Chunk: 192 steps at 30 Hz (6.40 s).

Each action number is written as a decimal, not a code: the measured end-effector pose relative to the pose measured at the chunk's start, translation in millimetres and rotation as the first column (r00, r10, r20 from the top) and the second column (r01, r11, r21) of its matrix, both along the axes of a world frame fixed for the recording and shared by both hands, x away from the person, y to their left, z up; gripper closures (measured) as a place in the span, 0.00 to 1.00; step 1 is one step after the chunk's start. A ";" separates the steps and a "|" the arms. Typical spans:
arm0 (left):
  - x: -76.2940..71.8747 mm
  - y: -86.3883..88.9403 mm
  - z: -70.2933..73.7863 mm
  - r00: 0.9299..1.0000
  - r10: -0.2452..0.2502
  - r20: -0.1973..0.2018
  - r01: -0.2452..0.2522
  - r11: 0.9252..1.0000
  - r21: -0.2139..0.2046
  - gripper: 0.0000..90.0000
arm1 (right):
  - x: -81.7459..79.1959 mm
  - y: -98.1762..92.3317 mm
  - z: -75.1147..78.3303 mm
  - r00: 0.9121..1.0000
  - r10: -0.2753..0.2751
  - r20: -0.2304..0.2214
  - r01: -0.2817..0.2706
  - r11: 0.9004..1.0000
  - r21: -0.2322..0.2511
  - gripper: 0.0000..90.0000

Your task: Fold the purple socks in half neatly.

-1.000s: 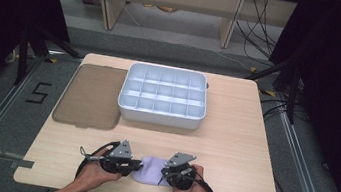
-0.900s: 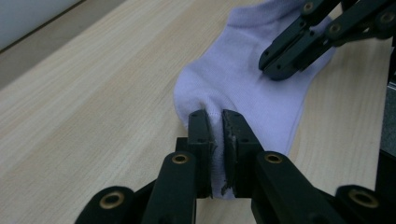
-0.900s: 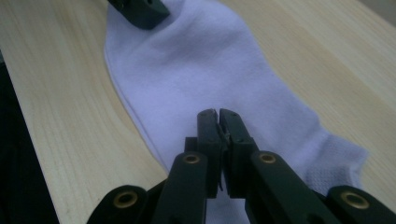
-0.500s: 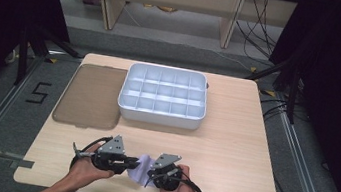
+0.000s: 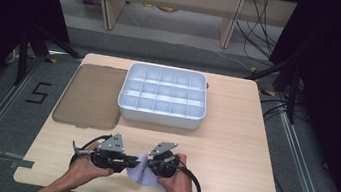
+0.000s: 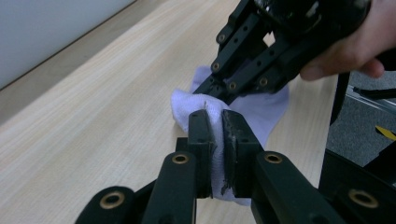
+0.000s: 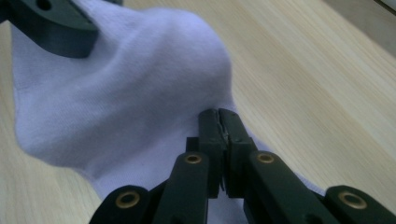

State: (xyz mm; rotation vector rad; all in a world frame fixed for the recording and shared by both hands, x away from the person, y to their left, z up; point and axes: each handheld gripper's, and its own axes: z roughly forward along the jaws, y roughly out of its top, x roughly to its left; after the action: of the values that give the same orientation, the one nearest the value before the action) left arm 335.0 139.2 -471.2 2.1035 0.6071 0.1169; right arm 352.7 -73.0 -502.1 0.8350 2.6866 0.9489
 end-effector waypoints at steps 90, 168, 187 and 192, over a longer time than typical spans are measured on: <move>-2.8 -50.3 -39.1 0.995 -0.091 -0.052 0.095 0.991 0.095 0.93 | -25.0 -55.8 30.3 0.999 -0.043 0.020 0.042 0.995 0.086 0.97; 8.1 -35.8 -40.5 0.989 0.065 -0.130 -0.051 0.993 0.104 0.75 | -42.4 -37.7 5.8 1.000 -0.007 -0.026 0.006 1.000 -0.010 0.98; 3.7 -32.8 -23.3 0.997 0.053 -0.051 -0.048 0.995 0.084 0.93 | -46.6 -8.8 9.7 0.998 0.064 -0.007 -0.064 0.997 0.047 0.96; 0.4 -34.4 -20.0 0.999 0.025 -0.027 -0.022 0.994 0.108 0.93 | -41.1 -4.4 2.1 0.994 0.105 -0.023 -0.104 0.994 0.016 0.97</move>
State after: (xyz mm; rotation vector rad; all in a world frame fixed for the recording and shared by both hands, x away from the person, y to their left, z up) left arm 335.4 104.8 -491.2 2.2056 0.6551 0.1360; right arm 311.5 -77.4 -500.1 0.7191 2.7712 0.9885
